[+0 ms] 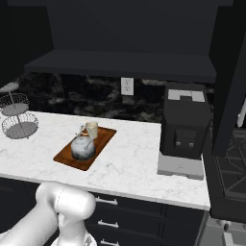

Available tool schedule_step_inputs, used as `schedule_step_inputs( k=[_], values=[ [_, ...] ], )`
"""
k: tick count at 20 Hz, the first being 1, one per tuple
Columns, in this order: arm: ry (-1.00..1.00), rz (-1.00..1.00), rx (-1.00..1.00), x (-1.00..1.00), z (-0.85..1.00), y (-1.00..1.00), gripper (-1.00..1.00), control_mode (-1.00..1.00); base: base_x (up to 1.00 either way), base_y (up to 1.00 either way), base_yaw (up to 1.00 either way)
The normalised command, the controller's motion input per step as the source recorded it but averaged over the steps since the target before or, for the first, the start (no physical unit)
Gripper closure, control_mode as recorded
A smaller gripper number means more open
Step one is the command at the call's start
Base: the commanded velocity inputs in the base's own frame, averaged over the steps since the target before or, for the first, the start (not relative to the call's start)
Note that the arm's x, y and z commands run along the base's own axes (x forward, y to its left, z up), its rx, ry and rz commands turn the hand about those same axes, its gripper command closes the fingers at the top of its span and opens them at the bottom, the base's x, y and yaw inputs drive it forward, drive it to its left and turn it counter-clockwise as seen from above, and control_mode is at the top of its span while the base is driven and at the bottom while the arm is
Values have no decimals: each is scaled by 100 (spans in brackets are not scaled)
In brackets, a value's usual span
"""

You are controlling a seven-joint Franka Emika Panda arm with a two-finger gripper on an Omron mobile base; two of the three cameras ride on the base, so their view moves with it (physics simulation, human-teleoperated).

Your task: Pick the kettle from the counter and place it on the tray. Then pick the mug from the cabinet and place it on the tray. Then close the cabinet doors.

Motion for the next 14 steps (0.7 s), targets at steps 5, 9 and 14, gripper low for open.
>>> schedule_step_inputs(
  k=[5,9,14],
  values=[
    [0,-6,-11,0,0,74,-100,-100,0,0,0],
    [0,-6,-6,0,8,54,-100,-100,0,0,0],
    [2,-9,-9,7,8,45,-100,-100,0,0,0]
  ],
)
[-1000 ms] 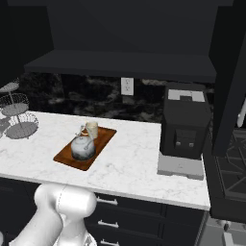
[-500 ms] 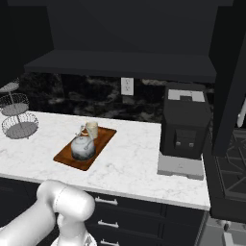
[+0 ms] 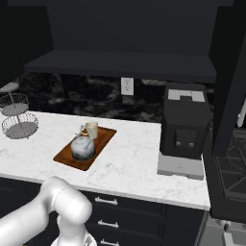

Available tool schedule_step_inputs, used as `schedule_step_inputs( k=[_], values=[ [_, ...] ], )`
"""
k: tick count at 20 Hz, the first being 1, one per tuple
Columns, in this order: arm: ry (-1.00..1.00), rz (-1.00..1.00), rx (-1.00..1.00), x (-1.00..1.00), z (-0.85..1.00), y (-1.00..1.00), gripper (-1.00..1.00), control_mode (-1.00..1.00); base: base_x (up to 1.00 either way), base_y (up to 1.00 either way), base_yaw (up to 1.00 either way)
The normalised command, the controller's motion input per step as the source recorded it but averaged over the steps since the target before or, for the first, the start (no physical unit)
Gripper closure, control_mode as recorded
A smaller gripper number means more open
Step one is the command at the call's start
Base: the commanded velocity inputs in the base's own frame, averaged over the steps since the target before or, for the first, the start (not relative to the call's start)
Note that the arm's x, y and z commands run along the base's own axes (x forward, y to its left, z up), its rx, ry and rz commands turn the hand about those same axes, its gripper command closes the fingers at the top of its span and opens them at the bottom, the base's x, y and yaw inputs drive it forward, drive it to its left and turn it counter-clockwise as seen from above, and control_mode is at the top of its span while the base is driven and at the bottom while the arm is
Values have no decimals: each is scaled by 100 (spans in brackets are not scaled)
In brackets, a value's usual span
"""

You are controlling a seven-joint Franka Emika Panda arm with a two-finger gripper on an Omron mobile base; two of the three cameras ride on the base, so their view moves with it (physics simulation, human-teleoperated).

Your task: Pick the kettle from the counter and place it on the tray. Then pick the mug from the cabinet and place it on the tray. Then close the cabinet doors.

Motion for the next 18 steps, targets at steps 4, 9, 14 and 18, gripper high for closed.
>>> schedule_step_inputs(
  k=[4,9,14,18],
  values=[
    [6,-10,-9,12,8,35,-100,-100,0,0,0],
    [11,-14,-2,2,39,5,-100,-100,0,0,0],
    [3,-14,0,0,64,-3,-100,-100,0,0,0],
    [0,-7,0,0,66,-17,-100,-100,0,0,0]
  ],
)
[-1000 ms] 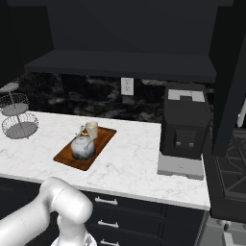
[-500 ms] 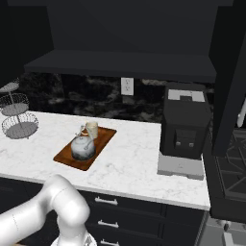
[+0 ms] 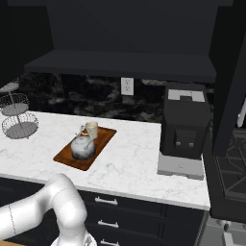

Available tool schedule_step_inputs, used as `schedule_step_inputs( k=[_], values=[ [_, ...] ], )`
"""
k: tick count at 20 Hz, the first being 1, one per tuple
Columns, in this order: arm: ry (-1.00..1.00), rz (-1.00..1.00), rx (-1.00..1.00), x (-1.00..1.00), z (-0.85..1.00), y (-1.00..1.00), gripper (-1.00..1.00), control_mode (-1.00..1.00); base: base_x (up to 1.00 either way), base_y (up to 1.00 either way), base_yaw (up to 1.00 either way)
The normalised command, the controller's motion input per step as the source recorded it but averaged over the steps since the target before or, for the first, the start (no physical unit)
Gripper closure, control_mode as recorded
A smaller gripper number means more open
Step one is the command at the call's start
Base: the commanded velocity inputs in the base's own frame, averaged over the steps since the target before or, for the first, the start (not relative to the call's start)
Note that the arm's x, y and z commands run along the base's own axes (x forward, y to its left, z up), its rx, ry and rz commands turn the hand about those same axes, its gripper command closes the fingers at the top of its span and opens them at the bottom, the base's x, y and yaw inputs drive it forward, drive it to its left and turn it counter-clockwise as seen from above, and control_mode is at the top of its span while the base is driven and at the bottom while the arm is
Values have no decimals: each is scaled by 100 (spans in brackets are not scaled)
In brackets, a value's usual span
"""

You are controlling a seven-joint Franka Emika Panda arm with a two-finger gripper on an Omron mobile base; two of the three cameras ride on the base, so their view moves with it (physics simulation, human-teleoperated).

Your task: Pick the kettle from the counter and place it on the tray. Then pick the mug from the cabinet and place it on the tray. Then close the cabinet doors.

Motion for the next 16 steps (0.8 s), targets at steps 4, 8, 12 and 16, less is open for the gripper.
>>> schedule_step_inputs(
  k=[4,8,12,16],
  values=[
    [0,-6,0,0,50,-34,-100,-100,0,0,0],
    [7,-4,4,0,48,-42,-100,-100,0,0,0],
    [11,-2,10,1,44,-53,-100,-100,0,0,0],
    [17,0,9,14,40,-61,-100,-100,0,0,0]
  ],
)
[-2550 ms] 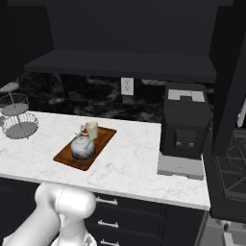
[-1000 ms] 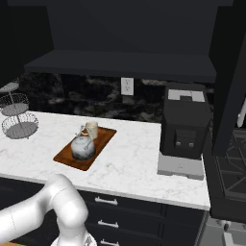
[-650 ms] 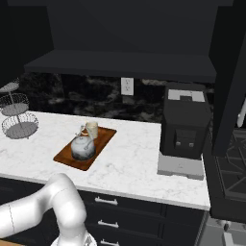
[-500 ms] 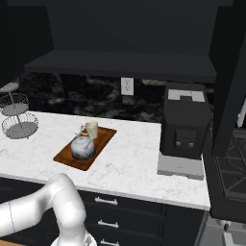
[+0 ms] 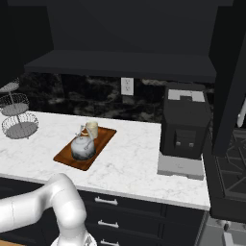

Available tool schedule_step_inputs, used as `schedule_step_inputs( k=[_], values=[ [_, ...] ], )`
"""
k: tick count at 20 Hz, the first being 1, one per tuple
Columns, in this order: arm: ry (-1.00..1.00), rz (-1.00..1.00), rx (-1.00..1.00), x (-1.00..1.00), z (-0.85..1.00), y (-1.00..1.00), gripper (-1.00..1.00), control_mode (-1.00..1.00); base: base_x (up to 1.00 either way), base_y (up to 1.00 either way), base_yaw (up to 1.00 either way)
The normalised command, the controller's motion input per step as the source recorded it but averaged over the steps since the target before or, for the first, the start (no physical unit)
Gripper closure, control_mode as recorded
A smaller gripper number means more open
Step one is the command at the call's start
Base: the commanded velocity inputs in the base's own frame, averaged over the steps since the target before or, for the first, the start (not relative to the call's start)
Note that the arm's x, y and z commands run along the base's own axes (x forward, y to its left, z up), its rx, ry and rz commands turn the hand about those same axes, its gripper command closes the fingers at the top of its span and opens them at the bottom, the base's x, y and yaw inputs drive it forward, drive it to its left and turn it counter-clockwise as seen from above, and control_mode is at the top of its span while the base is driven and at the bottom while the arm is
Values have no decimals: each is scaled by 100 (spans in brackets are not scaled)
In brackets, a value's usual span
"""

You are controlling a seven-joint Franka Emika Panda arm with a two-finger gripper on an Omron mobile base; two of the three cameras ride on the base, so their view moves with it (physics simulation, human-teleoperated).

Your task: Pick the kettle from the counter and place it on the tray. Then pick the mug from the cabinet and place it on the tray. Then close the cabinet doors.

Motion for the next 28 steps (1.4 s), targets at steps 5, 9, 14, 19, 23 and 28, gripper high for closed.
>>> schedule_step_inputs(
  k=[5,9,14,19,23,28],
  values=[
    [12,1,3,19,13,-64,-100,-100,0,0,0],
    [7,8,2,28,0,-79,-100,-100,0,0,0],
    [4,11,6,26,0,-84,-100,-100,0,0,0],
    [5,15,9,37,2,-90,-100,-100,0,0,0],
    [8,20,9,41,0,-93,-100,-100,0,0,0],
    [5,26,8,36,0,-70,-100,-100,0,0,0]
  ],
)
